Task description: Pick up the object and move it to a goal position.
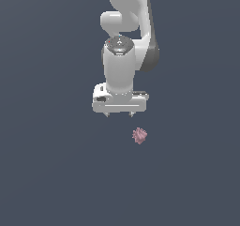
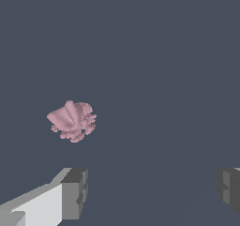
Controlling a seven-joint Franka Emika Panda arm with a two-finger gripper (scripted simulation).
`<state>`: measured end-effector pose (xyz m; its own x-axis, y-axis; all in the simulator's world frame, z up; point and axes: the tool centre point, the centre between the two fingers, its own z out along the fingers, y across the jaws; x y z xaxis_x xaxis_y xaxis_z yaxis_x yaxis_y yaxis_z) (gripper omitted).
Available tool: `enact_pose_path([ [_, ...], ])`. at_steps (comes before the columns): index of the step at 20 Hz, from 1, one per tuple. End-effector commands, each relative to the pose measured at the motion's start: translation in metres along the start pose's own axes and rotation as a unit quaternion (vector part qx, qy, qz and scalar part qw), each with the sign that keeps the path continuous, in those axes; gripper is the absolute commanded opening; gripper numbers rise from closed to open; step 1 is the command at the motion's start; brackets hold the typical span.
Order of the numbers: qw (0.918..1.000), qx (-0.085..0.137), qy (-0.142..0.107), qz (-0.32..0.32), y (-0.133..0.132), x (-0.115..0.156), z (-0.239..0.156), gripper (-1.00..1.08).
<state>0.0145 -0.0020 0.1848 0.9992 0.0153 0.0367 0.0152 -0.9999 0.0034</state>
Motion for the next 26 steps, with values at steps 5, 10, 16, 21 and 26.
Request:
enact_pose_path([
  [5,0.9996,0.001,-0.001,0.028,-0.006,0.002,0.005,1.0],
  [10,0.9977,0.002,-0.003,0.068,-0.013,0.005,0.012,1.0],
  [16,0.9911,0.003,-0.006,0.133,-0.026,0.008,0.023,1.0],
  [21,0.9816,0.003,-0.009,0.191,-0.038,0.012,0.034,1.0],
  [26,0.9686,0.002,-0.011,0.248,-0.05,0.014,0.045,1.0],
])
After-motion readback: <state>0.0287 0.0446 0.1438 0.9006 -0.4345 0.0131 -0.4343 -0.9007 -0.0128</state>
